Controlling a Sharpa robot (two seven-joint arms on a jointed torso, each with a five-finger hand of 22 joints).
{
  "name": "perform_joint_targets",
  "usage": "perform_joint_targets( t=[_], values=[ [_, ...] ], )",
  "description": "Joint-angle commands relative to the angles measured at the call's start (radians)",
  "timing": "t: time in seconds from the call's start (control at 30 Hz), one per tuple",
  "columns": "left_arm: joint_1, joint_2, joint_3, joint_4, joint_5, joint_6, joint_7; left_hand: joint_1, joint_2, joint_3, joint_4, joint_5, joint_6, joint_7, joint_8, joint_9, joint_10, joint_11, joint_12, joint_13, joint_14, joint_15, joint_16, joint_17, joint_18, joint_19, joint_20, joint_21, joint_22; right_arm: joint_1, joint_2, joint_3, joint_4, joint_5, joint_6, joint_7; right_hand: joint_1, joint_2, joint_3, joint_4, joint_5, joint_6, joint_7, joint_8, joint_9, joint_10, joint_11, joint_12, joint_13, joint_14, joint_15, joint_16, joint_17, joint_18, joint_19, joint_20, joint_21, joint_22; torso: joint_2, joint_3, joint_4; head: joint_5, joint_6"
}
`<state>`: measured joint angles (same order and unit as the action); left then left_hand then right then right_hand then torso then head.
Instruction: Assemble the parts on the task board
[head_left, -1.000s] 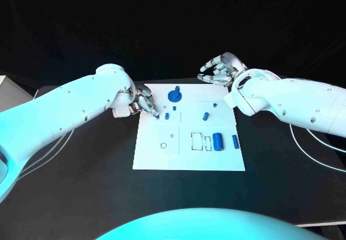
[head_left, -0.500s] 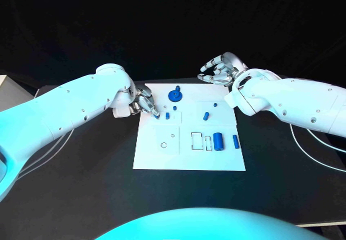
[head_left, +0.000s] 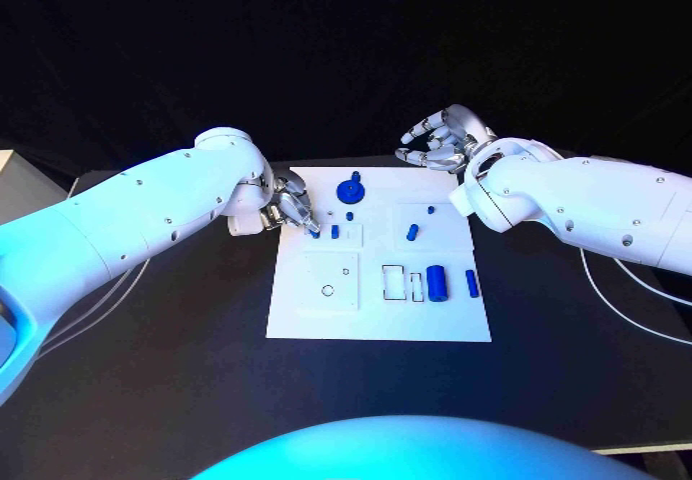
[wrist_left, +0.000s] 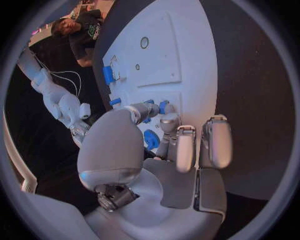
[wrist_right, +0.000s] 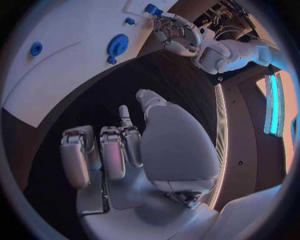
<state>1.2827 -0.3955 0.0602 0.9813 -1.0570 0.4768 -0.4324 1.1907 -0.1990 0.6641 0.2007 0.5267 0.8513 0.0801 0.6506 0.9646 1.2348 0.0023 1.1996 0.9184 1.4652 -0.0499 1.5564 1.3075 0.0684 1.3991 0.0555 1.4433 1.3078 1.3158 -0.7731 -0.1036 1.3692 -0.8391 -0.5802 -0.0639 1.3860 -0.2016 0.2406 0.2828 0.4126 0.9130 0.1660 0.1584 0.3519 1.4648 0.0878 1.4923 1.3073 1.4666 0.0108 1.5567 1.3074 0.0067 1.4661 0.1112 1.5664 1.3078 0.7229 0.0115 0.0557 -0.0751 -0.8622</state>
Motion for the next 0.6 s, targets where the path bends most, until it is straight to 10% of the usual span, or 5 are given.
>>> perform_joint_targets(
  t=[0.03,0.6],
  values=[
    [-0.001,0.003,0.0,0.001,0.008,0.019,0.0,0.005,0.004,0.192,-0.201,0.002,0.008,0.002,0.003,0.001,0.002,0.001,-0.002,0.001,0.099,-0.006,0.005,0.245,-0.009,-0.002,-0.004,0.003,0.031,-0.001,0.0,0.0,0.0,-0.008,0.011,0.006,-0.007,-0.001,0.003,0.0,0.004,-0.008,-0.001,0.006,0.001,0.035,-0.008,0.004,0.2,0.096,-0.007,-0.002,0.229,-0.007,0.105,-0.007,0.004,0.263,0.0,-0.0002,0.0004,-0.001,-0.001],
    [-0.001,-0.002,0.0,0.001,-0.003,0.034,-0.006,0.004,0.004,0.192,-0.202,0.004,0.01,0.002,0.001,0.0,0.001,0.001,-0.004,-0.002,0.099,-0.006,0.005,0.244,-0.008,-0.003,-0.004,0.003,0.031,-0.001,0.0,0.0,0.0,-0.008,0.011,0.006,-0.007,-0.001,0.003,0.0,0.004,-0.008,-0.001,0.006,0.001,0.035,-0.008,0.004,0.2,0.096,-0.007,-0.002,0.229,-0.007,0.105,-0.007,0.004,0.263,0.0,-0.0005,0.0003,-0.001,-0.006]
  ],
)
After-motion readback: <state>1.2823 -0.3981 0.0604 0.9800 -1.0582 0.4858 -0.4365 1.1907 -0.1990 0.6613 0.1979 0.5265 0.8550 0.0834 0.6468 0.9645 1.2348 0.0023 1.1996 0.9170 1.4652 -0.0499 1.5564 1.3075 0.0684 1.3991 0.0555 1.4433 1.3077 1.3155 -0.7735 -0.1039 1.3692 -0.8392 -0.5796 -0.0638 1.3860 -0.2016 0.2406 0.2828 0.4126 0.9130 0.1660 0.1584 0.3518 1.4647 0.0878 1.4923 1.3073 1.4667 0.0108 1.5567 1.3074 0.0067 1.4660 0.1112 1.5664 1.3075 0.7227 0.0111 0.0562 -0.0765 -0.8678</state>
